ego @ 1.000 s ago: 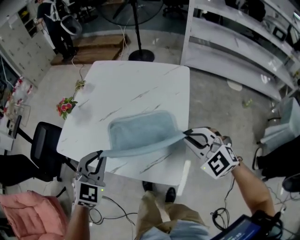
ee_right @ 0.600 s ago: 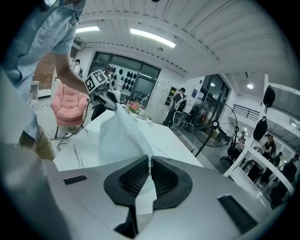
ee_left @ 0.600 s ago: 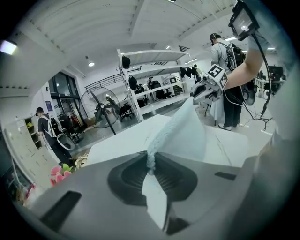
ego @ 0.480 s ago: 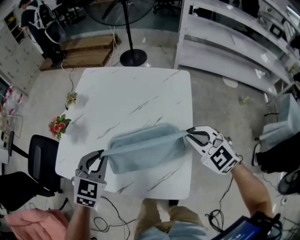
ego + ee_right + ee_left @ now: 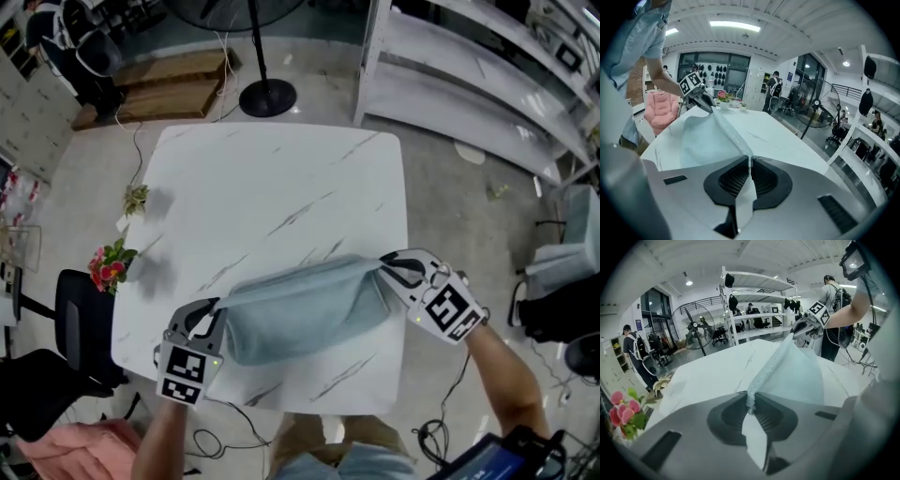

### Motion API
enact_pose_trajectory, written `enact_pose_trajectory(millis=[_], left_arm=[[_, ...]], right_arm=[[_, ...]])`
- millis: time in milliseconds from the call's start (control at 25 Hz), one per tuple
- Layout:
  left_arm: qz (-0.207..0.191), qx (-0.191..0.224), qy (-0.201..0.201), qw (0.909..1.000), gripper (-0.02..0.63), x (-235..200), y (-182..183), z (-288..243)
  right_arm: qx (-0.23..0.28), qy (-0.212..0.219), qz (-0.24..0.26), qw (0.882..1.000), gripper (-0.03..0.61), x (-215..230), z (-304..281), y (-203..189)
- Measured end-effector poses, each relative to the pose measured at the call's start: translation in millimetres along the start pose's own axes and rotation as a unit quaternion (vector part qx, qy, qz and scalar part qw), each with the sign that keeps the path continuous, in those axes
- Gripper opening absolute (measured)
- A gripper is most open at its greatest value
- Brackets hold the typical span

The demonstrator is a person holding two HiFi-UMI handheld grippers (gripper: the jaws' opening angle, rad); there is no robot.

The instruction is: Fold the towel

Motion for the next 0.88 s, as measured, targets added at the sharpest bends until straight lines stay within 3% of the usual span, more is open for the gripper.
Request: enact_pose_trajectory(millis=[280,480,600,680,880], left_arm=[[0.031,-0.035,-0.030,0.9984,0.043,-9,-22,-35],[0.087,-0.051,-0.053,0.9935,0.097,-15,-26,-46],[0.094,-0.042,-0.054,0.9933,0.180,-23,-26,-40],[0.098,-0.032,-0.045,0.9937,0.209,-30,-27,-30],[0.140,0.024,-0.017,0.9896,0.159,-35,-3,-1]], right_arm=[[-0.048,0.017,-0.043,0.998,0.031,6,-39,-28],[-0.090,0.012,-0.062,0.994,0.052,14,-56,-44],[-0.073,0.026,-0.098,0.992,0.121,19,-53,-39],[-0.055,0.021,-0.117,0.991,0.130,27,-44,-34],[-0.009,0.008,-0.111,0.994,0.080,26,-30,10]])
Point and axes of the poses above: the fingertips, and each gripper's own axes: z backward along the fingers, x to its right, y out of its top, the point moved 2 cm from there along z, backward along the fingers, and after that the axes turned 2 degrees about -x, right-handed, at the moved point
